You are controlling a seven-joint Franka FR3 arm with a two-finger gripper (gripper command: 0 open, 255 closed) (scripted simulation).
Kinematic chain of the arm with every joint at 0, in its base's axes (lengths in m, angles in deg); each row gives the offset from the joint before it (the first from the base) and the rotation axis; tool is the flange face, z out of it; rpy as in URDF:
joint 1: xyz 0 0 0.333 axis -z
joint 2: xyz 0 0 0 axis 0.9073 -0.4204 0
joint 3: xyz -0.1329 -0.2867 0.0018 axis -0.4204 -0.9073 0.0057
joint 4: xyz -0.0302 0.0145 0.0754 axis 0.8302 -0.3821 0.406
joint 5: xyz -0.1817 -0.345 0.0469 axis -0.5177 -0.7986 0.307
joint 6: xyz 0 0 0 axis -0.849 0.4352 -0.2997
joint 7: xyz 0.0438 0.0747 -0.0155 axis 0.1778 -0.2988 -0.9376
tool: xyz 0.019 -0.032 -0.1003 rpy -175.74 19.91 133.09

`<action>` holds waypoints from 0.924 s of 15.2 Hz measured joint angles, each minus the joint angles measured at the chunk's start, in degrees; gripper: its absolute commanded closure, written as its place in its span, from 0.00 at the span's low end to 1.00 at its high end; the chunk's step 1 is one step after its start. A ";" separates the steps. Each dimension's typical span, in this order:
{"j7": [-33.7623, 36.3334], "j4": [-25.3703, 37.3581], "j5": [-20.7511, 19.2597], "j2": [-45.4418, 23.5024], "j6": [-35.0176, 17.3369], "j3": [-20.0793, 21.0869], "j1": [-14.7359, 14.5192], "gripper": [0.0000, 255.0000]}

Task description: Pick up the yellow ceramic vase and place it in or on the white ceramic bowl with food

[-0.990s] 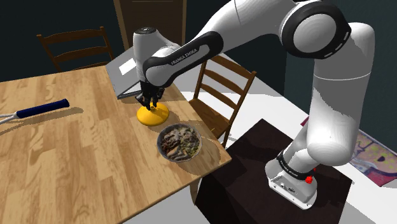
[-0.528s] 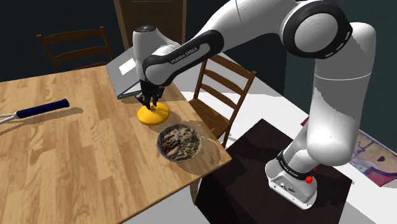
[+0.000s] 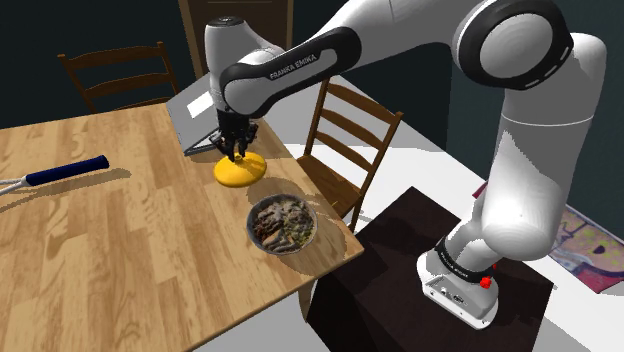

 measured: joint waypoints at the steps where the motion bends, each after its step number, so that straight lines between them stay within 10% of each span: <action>1: -0.07 0.56 0.15 0.30 0.83 0.09 0.00 1.00; 14: -1.07 5.59 1.71 3.95 9.32 0.76 0.34 1.00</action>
